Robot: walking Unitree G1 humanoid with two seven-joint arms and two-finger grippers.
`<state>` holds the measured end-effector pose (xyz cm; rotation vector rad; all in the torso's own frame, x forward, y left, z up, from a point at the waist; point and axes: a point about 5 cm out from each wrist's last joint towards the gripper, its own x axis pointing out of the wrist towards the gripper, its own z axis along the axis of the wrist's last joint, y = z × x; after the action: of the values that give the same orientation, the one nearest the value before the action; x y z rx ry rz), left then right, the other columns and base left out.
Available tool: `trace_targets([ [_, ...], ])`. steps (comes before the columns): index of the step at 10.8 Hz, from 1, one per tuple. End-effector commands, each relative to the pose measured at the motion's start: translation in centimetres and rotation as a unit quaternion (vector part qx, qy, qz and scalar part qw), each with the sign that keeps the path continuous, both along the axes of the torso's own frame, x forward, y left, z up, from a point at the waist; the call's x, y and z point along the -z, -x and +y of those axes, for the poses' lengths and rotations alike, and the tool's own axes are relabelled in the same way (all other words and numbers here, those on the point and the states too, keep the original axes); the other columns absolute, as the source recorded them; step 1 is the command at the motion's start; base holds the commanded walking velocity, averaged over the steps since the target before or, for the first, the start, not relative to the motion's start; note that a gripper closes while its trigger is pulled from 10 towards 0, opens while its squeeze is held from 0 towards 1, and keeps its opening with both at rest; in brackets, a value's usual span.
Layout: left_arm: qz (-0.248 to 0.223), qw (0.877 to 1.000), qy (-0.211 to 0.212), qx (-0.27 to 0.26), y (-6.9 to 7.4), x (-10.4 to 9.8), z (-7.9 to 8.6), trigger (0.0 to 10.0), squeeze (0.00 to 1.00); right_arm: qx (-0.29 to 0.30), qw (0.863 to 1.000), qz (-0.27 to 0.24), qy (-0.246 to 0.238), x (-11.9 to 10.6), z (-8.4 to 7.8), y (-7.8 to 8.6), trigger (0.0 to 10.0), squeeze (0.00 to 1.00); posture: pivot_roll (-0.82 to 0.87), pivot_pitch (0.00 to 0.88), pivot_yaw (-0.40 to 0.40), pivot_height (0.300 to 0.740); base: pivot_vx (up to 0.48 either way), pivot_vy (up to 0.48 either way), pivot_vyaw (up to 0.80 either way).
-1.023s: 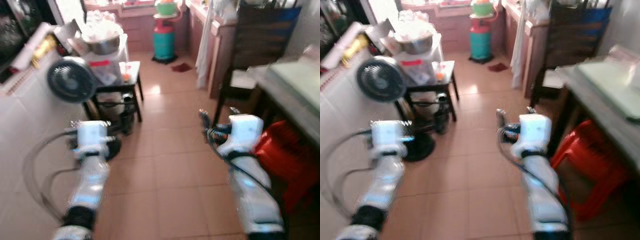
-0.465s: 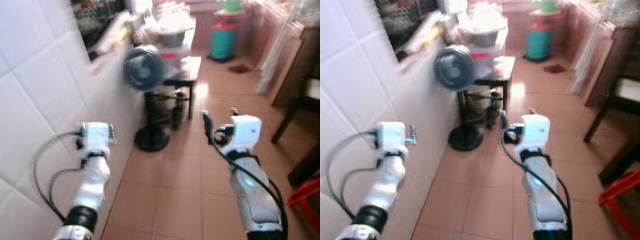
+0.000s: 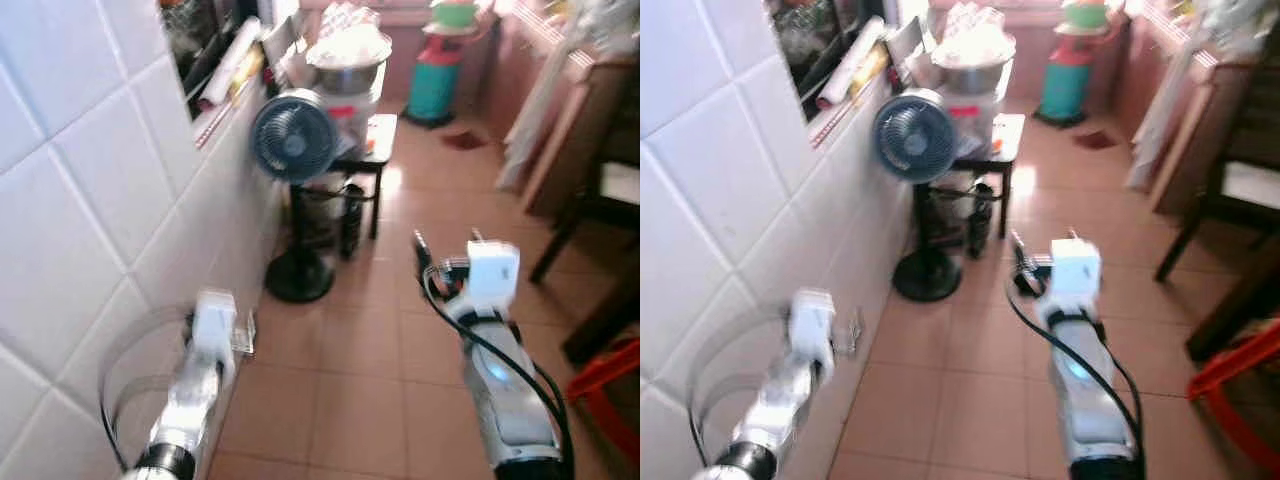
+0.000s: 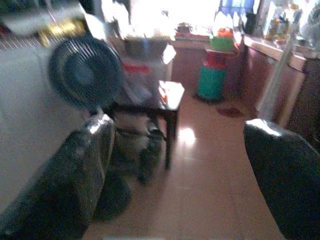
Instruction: Setting the table
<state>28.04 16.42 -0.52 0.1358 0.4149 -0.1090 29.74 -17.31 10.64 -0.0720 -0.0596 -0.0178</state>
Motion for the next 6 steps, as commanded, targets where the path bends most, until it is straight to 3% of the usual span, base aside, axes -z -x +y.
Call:
trace_targets([
  [1, 0.048, 0.999, 0.009, 0.018, 1.0, 1.4, -0.2, 10.0, 0.00, 0.017, 0.999, 0.038, -0.002, 1.9, -0.6, -0.2, 10.0, 0.00, 0.04, 0.000, 0.014, 0.740, 0.000, 0.000, 0.00],
  [3, 0.139, 0.989, 0.009, 0.046, 3.6, 4.1, -1.0, 10.0, 0.00, 0.032, 0.983, 0.173, -0.055, 8.0, -1.1, 0.7, 10.0, 0.00, 0.04, 0.000, 0.006, 0.740, 0.000, 0.000, 0.00],
  [4, 0.184, 0.982, 0.003, 0.033, 4.9, 5.2, -0.7, 10.0, 0.00, 0.011, 0.962, 0.261, -0.075, 11.6, -0.4, 2.4, 10.0, 0.00, 0.03, 0.000, 0.013, 0.740, 0.000, 0.000, 0.00],
  [5, 0.195, 0.981, 0.008, 0.014, 5.1, 5.4, -0.5, 10.0, 0.00, -0.004, 0.946, 0.313, -0.089, 13.4, 0.2, 3.8, 10.0, 0.00, 0.03, 0.000, 0.018, 0.740, 0.000, 0.000, 0.00],
  [6, 0.199, 0.980, -0.010, 0.016, 5.1, 5.4, -0.2, 10.0, 0.00, -0.013, 0.936, 0.345, -0.071, 14.7, 0.5, 4.9, 10.0, 0.00, 0.02, 0.000, 0.021, 0.740, 0.000, 0.000, 0.00],
])
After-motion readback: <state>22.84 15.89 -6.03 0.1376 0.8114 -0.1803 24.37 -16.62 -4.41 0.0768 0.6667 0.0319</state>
